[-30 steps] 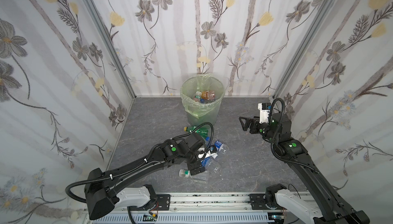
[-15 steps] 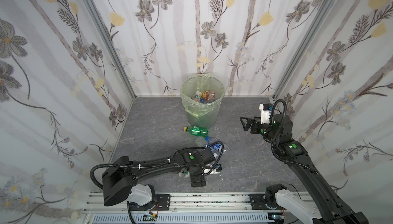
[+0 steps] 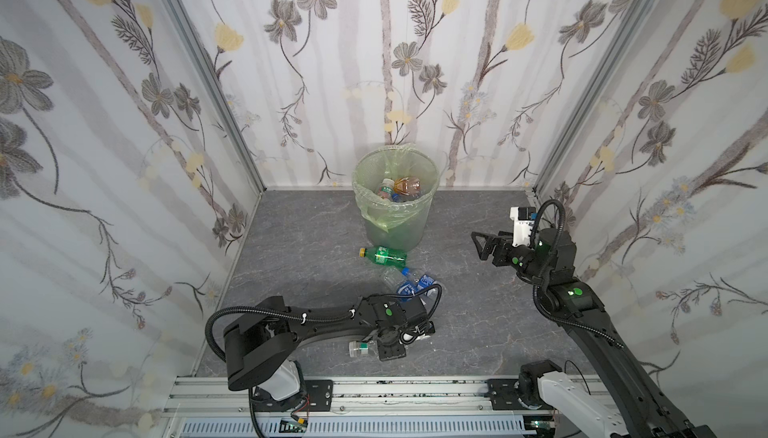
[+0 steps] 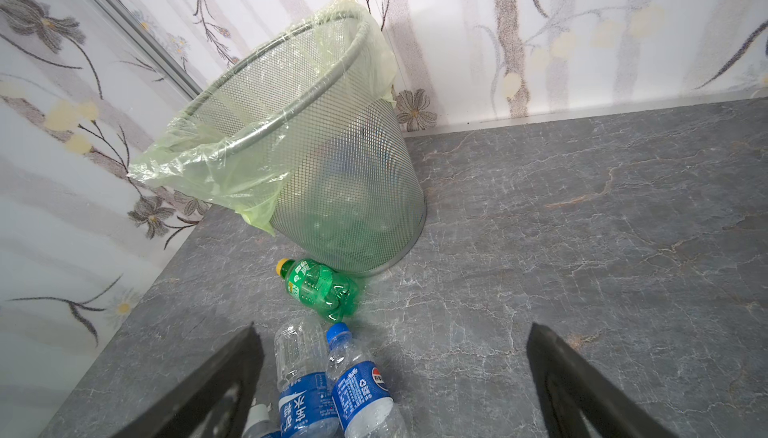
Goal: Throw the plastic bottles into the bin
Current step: 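Grasp the clear square bottle nearest the robot with the left gripper, then lift the clear square bottle with the left gripper over the wastebasket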
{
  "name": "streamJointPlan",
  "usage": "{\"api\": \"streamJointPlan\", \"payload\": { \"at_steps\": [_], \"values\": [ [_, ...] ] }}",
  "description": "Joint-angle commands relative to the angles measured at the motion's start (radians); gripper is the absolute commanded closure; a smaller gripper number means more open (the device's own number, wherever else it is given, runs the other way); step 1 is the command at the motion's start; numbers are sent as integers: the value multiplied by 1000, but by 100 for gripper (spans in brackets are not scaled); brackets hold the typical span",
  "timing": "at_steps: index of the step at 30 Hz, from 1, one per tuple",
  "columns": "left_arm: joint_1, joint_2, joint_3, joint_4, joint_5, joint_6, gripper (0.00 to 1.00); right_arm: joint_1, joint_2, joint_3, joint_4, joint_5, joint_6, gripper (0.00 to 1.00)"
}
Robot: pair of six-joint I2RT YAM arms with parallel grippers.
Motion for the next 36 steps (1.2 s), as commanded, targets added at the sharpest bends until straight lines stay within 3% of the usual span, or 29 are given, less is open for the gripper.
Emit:
{"api": "streamJointPlan", "payload": {
  "at_steps": [1,4,18,23,28,29,31,34,36],
  "values": [
    [-1,-38,-7,12,-43,-45,43,-3,-3,-5,38,-11,0,0],
    [0,-84,3,9,-108,-97,48,-3,-1,-2,38,-15,4,0],
    [85,-320,161,46,-369,-335,50,-3,37,41,40,-40,25,0],
    [177,-271,367,106,-407,-336,50,-3,59,55,56,-69,41,0],
    [360,-45,811,168,-356,-295,50,-3,63,74,57,-82,45,0],
    [406,34,938,167,-366,-306,42,-3,61,75,59,-86,51,0],
    [471,176,1187,158,-379,-331,1,-1,58,74,62,-98,61,0],
    [489,320,1450,138,-415,-296,0,1,40,75,48,-105,67,0],
    [491,341,1500,125,-409,-292,0,2,24,67,37,-96,67,0]
  ]
}}
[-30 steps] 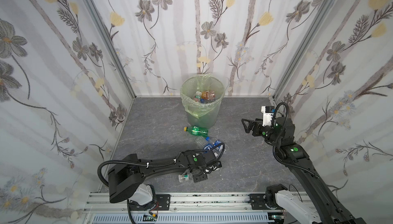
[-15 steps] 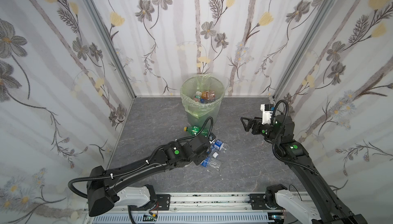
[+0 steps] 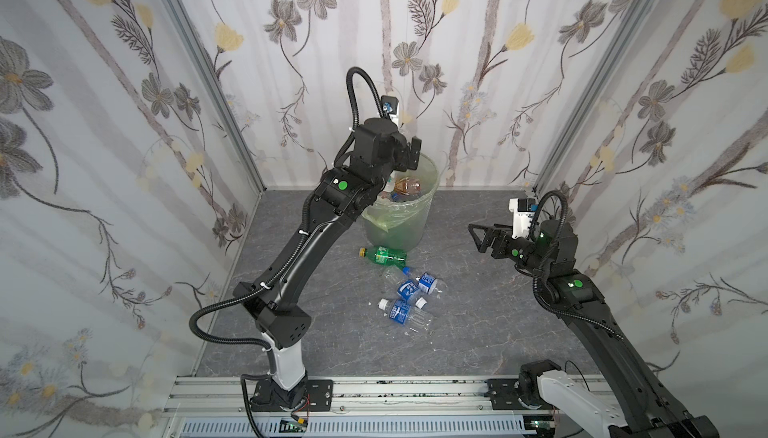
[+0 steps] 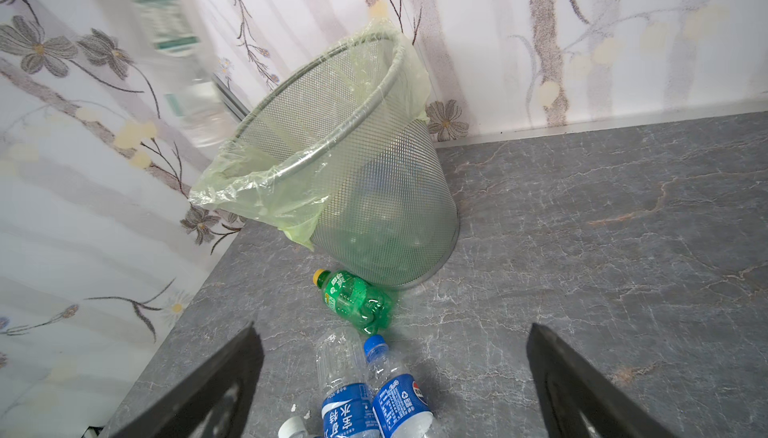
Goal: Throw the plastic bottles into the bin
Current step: 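Lift the clear square bottle with the left gripper over the wastebasket, then drop the square bottle in the basket while the right gripper reaches toward the blue-label bottles, then grasp the blue-cap Pepsi-label water bottle with the right gripper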
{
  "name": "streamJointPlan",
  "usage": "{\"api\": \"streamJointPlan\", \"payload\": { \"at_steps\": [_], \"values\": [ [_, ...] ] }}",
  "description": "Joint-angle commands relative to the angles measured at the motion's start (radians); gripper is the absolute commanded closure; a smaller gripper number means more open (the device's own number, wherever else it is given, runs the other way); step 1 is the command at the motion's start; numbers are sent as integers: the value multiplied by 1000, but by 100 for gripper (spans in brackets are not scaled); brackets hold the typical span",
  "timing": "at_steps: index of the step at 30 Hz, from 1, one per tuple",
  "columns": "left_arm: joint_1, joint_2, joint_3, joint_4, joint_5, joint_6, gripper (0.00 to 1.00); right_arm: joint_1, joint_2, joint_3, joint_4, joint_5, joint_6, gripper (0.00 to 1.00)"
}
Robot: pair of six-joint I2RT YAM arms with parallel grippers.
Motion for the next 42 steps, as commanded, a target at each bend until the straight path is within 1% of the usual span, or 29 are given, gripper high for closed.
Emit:
{"api": "streamJointPlan", "payload": {
  "at_steps": [1,5,9,16,20,22,24,27,30,33,35,42],
  "values": [
    [3,18,47,-13,-11,3,0,1,-21,-4,11,-8,9,0],
    [4,-65,-118,-10,-8,-16,0,1,-28,-8,-14,2,-10,0],
    [5,-155,-290,-9,-1,-39,0,2,-12,-3,-37,-12,-43,1],
    [9,-363,-652,3,-25,-117,0,37,55,45,-167,-47,-144,3],
    [13,-512,-881,20,-45,-166,0,96,114,56,-224,-43,-184,3],
    [19,-593,-995,28,-49,-200,0,140,161,71,-264,-37,-209,3],
    [25,-679,-1118,33,-57,-245,0,192,217,93,-302,-7,-230,4],
    [36,-779,-1264,33,-55,-305,0,239,285,108,-314,0,-239,4],
    [54,-865,-1369,41,-43,-359,0,255,349,114,-305,1,-233,6],
    [68,-933,-1435,53,-40,-389,0,267,424,122,-296,15,-217,10],
    [74,-966,-1464,62,-40,-401,0,274,475,128,-289,20,-205,14],
    [85,-1016,-1529,69,-9,-411,0,317,626,167,-273,51,-193,16]
  ]
}}
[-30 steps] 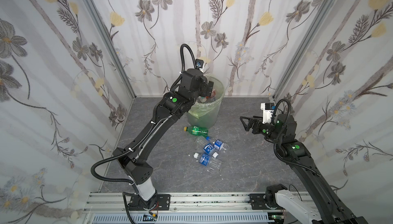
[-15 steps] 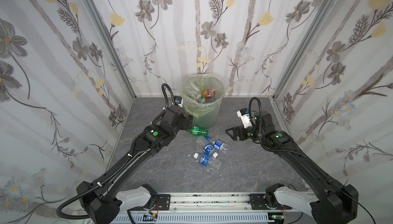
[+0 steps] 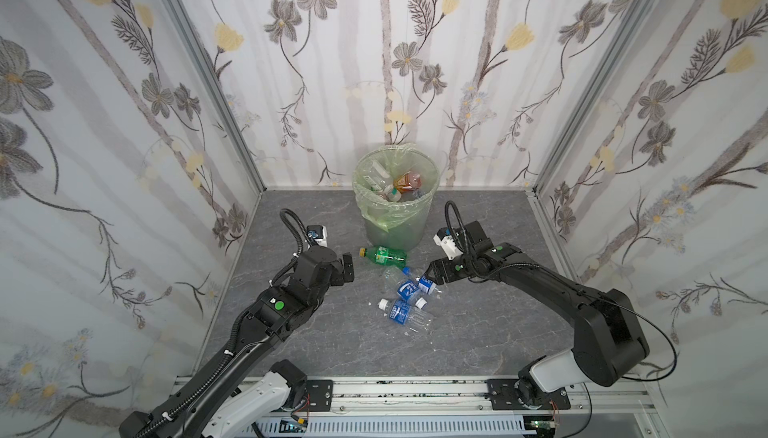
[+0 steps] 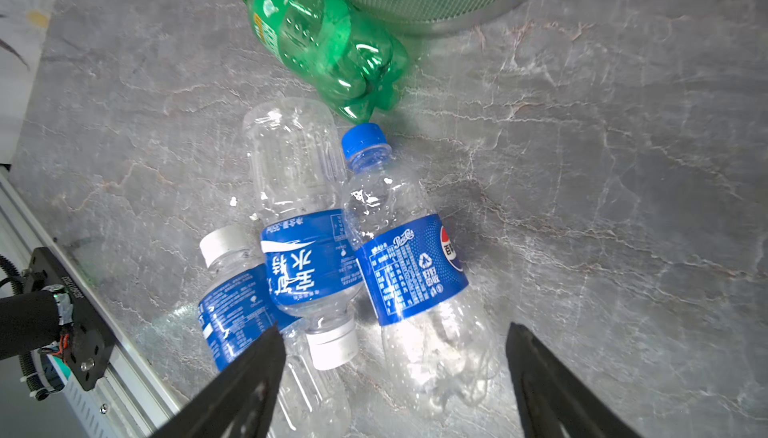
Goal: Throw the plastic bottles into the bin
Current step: 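Grasp the blue-cap Pepsi-label water bottle with the right gripper, then lift the blue-cap bottle with the right gripper over the wastebasket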
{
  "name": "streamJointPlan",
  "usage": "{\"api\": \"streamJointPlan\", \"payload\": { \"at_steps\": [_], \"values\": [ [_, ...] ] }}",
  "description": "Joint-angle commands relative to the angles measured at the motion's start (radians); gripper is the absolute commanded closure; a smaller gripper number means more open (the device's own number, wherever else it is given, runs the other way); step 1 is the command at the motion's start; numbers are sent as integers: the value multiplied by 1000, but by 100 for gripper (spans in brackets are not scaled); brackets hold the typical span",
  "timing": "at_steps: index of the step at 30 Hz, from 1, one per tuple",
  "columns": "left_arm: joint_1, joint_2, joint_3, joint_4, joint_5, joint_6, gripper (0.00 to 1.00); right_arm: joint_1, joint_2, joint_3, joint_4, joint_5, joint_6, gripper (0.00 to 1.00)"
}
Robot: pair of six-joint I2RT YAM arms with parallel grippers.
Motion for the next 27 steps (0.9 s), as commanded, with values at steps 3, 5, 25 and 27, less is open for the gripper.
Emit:
{"api": "streamJointPlan", "payload": {
  "at_steps": [3,5,25,27],
  "values": [
    [4,-34,-44,36,11,-38,0,24,90,32,42,22,1,20],
    [3,-53,-55,36,8,-40,0,27,124,41,42,22,1,27],
    [10,-98,-107,53,18,-49,0,58,225,20,77,80,31,45],
    [10,-98,-108,55,20,-49,0,57,200,12,68,96,34,50]
  ]
}}
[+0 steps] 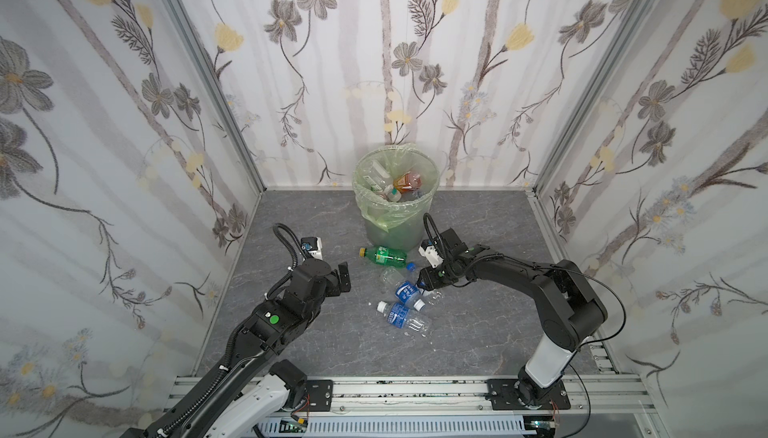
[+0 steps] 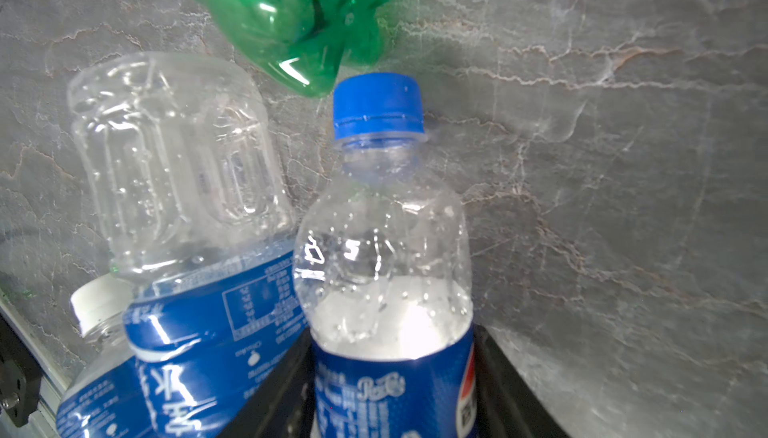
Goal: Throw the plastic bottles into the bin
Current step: 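Lift the blue-cap bottle with the right gripper over the wastebasket, then release the blue-cap bottle into the basket while the left gripper reaches toward the remaining bottles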
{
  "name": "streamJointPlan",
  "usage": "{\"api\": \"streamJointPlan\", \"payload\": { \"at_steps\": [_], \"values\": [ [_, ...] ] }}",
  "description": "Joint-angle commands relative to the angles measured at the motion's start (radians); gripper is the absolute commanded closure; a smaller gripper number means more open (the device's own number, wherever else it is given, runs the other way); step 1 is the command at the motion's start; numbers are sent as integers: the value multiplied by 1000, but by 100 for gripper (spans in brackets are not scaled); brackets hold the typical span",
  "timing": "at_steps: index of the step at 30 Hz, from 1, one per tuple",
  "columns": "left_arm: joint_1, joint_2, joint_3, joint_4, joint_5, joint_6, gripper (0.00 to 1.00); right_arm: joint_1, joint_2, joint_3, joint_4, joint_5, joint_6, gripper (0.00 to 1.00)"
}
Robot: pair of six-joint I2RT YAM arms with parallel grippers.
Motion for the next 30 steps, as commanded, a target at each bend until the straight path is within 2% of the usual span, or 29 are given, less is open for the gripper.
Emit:
{"api": "streamJointPlan", "payload": {
  "at_steps": [1,8,13,18,22,23,24,25,26,28,30],
  "values": [
    [3,1,-3,42,1,-10,0,1,-37,-15,-20,72,10,51],
    [3,-10,-12,47,5,-9,0,0,-251,-45,-111,150,25,53],
    [5,3,-9,53,12,0,0,-1,-391,42,-215,192,24,55],
    [7,13,-3,61,19,5,0,1,-422,288,-314,166,-46,55],
    [6,2,-3,64,24,1,0,-5,-265,652,-353,159,-89,57],
    [7,-2,-4,66,24,-4,0,-6,-190,784,-354,173,-81,55],
    [7,-6,-3,65,24,-7,0,-10,-106,917,-353,207,-63,41],
    [8,-7,-3,65,27,-10,0,-12,-32,1040,-352,238,-40,24],
    [8,-9,-5,65,35,-12,0,-12,55,1179,-365,254,-33,14],
    [8,-9,-6,62,52,-18,0,-13,199,1443,-415,259,-16,8],
    [9,-16,-6,61,70,-35,0,-11,236,1526,-424,236,-9,7]
  ]
}}
